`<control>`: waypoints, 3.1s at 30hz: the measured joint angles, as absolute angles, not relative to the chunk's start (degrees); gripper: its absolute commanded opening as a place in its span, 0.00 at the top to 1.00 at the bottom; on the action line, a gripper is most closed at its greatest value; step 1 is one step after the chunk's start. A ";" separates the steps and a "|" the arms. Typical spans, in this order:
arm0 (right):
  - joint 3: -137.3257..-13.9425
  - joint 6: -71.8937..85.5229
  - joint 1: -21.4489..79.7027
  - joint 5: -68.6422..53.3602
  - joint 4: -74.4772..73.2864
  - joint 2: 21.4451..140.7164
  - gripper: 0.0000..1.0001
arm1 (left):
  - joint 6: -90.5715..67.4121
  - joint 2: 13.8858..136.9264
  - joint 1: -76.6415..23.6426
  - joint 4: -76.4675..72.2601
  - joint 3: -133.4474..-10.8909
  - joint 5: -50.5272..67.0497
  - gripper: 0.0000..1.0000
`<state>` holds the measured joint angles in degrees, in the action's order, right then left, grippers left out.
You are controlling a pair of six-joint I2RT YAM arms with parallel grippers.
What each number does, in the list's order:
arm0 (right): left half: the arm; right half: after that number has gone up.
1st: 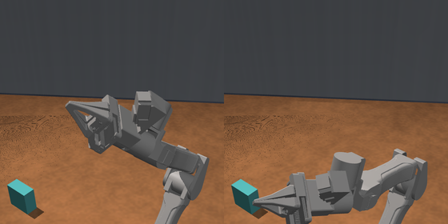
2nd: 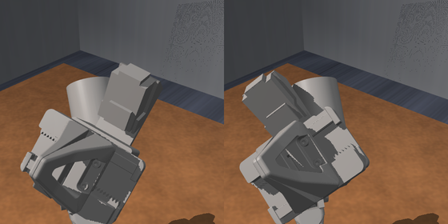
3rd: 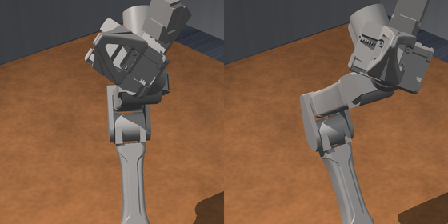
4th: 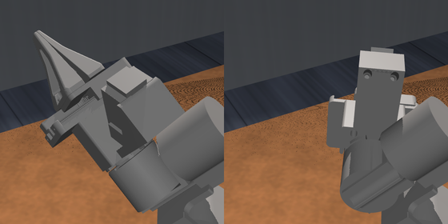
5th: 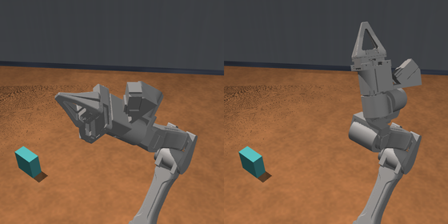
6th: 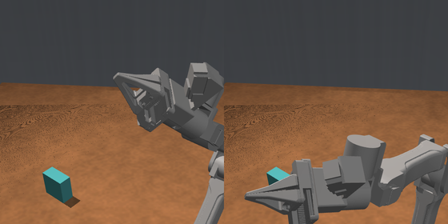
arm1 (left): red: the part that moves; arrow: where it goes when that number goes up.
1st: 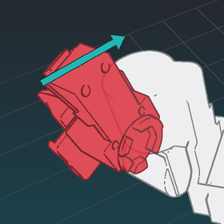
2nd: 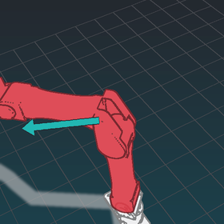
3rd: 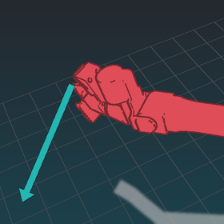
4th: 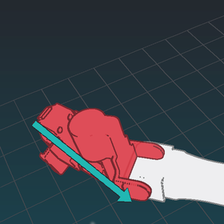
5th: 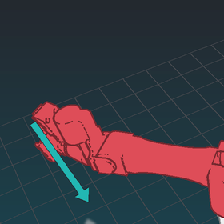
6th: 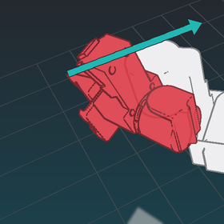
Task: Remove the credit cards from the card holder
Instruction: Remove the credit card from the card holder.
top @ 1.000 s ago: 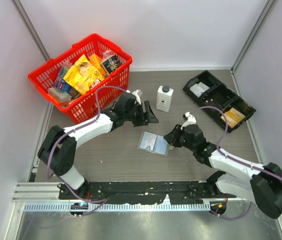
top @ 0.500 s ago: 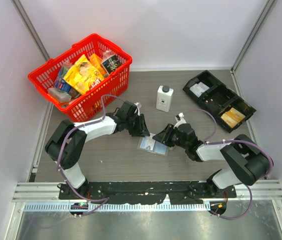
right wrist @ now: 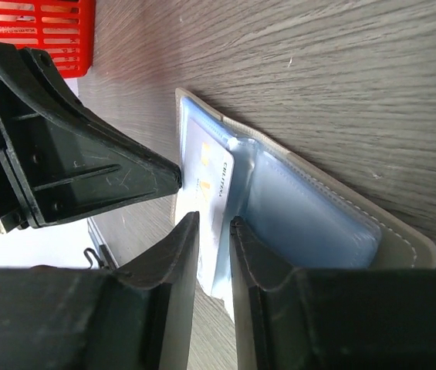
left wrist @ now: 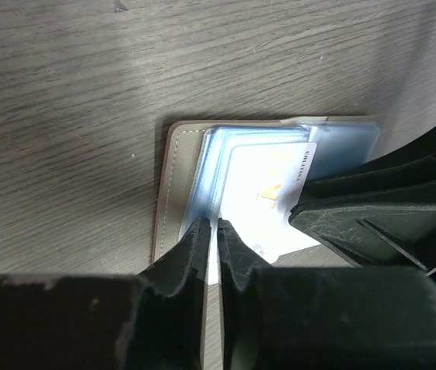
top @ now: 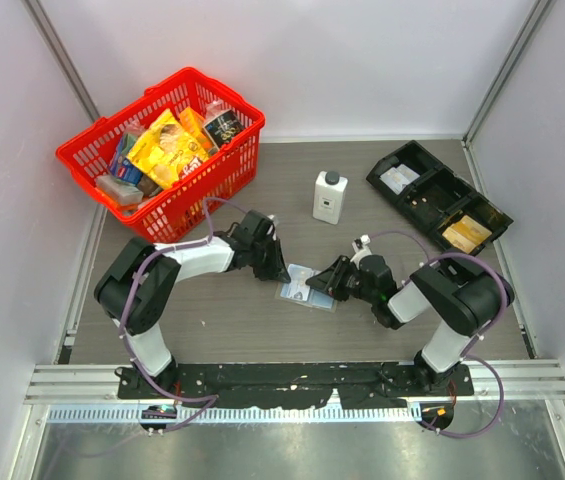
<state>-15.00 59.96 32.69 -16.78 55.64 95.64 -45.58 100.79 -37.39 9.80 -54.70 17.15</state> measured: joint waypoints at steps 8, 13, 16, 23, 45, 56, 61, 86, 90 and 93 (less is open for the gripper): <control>-14.22 62.59 31.99 -20.10 64.73 101.34 0.91 | -46.02 100.33 -37.12 8.67 -53.43 16.95 0.92; -13.50 63.55 31.44 -21.74 67.88 102.00 0.99 | -46.09 100.25 -37.12 8.64 -53.32 16.62 1.00; -12.80 63.66 30.57 -22.61 69.14 102.00 0.99 | -46.11 100.25 -37.12 8.64 -53.32 16.56 1.00; -10.31 63.90 27.20 -26.33 70.26 101.86 0.99 | -46.13 100.22 -37.12 8.64 -53.30 16.58 1.00; -11.22 63.61 26.44 -30.48 68.93 102.04 0.99 | -47.75 98.50 -42.02 7.05 -53.60 18.02 0.89; -12.16 60.53 26.28 -29.87 59.72 97.06 0.99 | -47.77 101.51 -41.93 9.93 -55.40 14.90 1.00; -16.10 53.49 26.30 -27.18 40.49 86.91 0.99 | -47.75 101.56 -42.02 10.63 -55.86 13.91 1.00; -27.38 35.03 21.65 -18.41 -7.60 65.49 0.99 | -47.70 101.32 -42.04 11.53 -56.38 13.13 0.72; -31.90 30.20 21.63 -18.11 -13.30 63.22 0.99 | -46.02 97.76 -42.00 13.74 -56.05 10.04 0.40; -36.05 26.22 21.63 -18.79 -16.97 62.08 0.99 | -43.77 92.60 -41.85 14.98 -55.90 8.25 0.22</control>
<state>-36.05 26.22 21.63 -18.79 -16.97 62.08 -43.77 92.60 -41.85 14.98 -55.90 8.25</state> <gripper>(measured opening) 0.025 0.643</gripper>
